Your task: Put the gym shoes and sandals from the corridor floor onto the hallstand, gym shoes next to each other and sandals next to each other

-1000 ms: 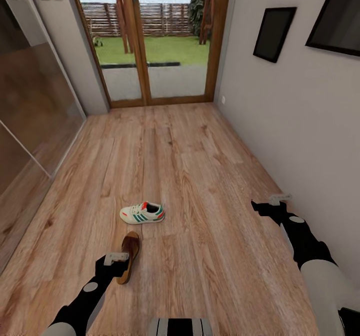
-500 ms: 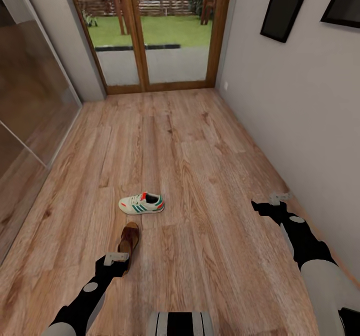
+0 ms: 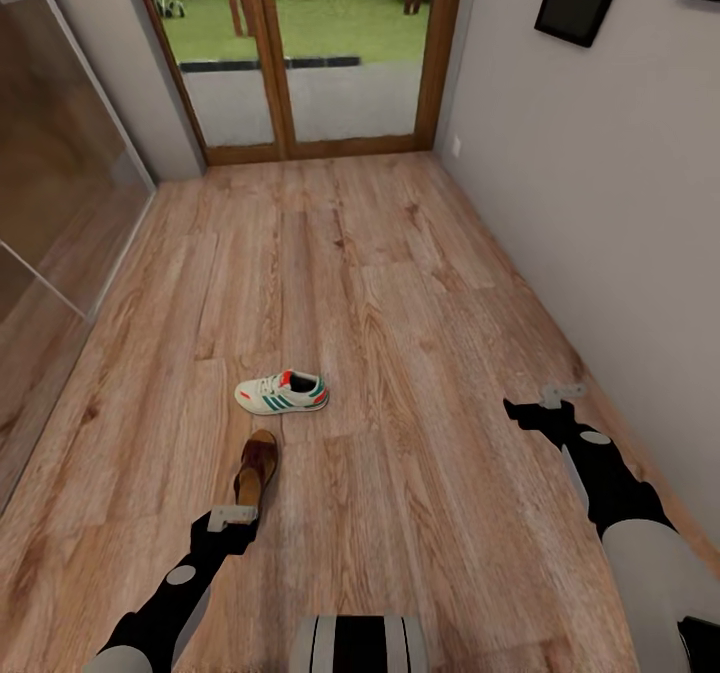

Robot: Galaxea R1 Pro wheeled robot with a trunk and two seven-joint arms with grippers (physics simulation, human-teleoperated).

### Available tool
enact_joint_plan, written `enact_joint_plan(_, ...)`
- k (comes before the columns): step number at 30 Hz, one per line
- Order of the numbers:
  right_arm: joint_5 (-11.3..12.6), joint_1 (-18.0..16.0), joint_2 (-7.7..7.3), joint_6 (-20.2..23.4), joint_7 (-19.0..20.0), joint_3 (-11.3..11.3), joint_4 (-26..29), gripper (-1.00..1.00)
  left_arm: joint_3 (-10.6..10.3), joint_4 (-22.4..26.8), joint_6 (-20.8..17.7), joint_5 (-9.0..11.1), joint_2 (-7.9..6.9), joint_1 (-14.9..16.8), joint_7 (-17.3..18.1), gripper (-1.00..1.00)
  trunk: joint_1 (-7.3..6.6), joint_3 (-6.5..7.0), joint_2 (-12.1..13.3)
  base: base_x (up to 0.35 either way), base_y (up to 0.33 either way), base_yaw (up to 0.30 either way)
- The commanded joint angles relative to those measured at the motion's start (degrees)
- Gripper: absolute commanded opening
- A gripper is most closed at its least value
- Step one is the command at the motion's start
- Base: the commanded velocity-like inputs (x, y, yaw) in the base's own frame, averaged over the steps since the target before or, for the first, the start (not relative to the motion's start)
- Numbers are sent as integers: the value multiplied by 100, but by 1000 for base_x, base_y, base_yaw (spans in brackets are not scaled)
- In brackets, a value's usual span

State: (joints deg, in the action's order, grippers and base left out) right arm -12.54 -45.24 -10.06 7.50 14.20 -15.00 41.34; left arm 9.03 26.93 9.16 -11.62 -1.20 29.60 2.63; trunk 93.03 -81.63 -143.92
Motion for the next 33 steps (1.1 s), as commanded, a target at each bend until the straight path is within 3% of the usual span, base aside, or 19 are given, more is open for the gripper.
enact_joint_plan(1, -59, -2, 5, 24, 47, -26, 31, 100, 45, -3, 25, -60, 5, 3, 28, 100, 1, -26, -3, 0, 0, 0)
enact_joint_plan(7, -64, -2, 5, 24, 47, -26, 151, 100, 46, -3, 64, -60, -2, 3, 21, 100, 17, -159, -11, 0, 0, 0)
enact_joint_plan(15, -65, -2, 0, 24, 47, -27, 166, 100, 53, 2, 678, -60, -2, 2, 18, 100, 37, -336, -22, 0, 0, 0)
enact_joint_plan(29, -76, -2, -18, 24, 47, -29, 170, 100, 55, 2, 754, -60, -30, 2, 19, 100, 37, -336, -22, 0, 0, 0)
enact_joint_plan(33, -76, -2, -150, 24, 47, -29, 168, 100, 55, -2, 754, -60, -28, 2, 19, 100, 37, -336, -22, 0, 0, 0)
